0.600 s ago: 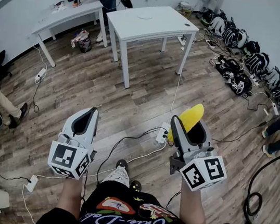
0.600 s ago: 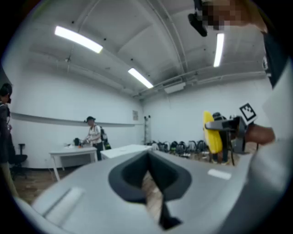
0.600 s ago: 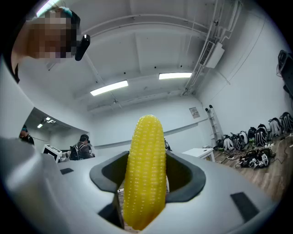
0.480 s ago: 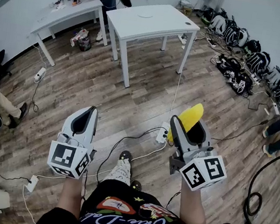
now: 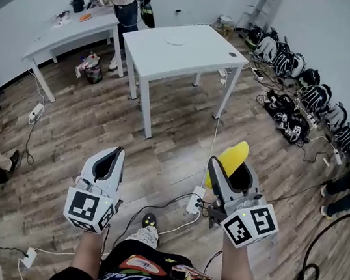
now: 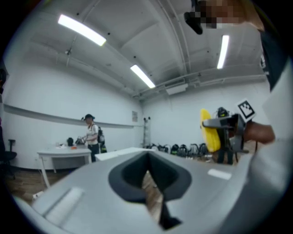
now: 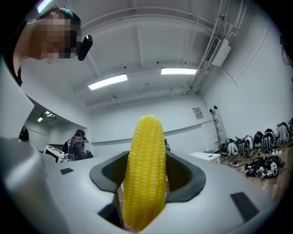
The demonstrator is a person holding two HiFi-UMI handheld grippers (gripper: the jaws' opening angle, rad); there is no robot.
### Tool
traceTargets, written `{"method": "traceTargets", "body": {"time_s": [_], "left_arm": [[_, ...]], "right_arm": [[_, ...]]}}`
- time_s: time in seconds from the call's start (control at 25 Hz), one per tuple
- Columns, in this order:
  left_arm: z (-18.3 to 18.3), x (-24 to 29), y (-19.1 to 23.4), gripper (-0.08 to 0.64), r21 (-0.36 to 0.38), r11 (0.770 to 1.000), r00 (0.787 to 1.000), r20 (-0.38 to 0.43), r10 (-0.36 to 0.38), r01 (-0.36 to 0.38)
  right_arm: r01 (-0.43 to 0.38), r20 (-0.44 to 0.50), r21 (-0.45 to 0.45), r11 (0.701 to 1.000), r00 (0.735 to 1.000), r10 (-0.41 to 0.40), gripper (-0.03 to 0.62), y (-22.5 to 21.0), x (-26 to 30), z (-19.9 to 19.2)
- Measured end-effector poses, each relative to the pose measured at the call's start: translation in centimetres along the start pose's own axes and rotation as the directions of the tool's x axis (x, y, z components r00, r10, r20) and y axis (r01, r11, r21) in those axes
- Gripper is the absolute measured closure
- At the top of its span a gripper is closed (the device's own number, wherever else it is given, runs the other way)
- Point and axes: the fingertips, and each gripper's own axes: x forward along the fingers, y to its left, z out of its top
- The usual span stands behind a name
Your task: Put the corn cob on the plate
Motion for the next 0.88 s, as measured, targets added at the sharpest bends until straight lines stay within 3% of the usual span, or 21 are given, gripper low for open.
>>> {"method": "traceTargets", "body": {"time_s": [0.28, 0.56, 0.88], "left_arm": [[0.5, 11.2, 8.1, 0.561, -0.027, 0.998, 0.998, 0.042, -0.050, 0.051], [-1.3, 20.3, 12.6, 0.561, -0.051, 0.996, 0.998, 0.023, -0.066, 0.067], [0.0, 33.8, 22.7, 0.561, 0.024, 1.000, 0.997, 0.071, 0.004, -0.006]], "right_arm": [[0.023, 0.015, 0.010, 1.000, 1.000, -0.023, 0.339, -3.5, 12.6, -0.6], [0.045, -0.045, 0.018, 0.999, 0.998, -0.044, 0.339, -8.7, 21.4, -2.2], [0.005, -0.001, 0.028, 1.000, 1.000, -0.005, 0.339, -16.8, 36.8, -2.2]]}}
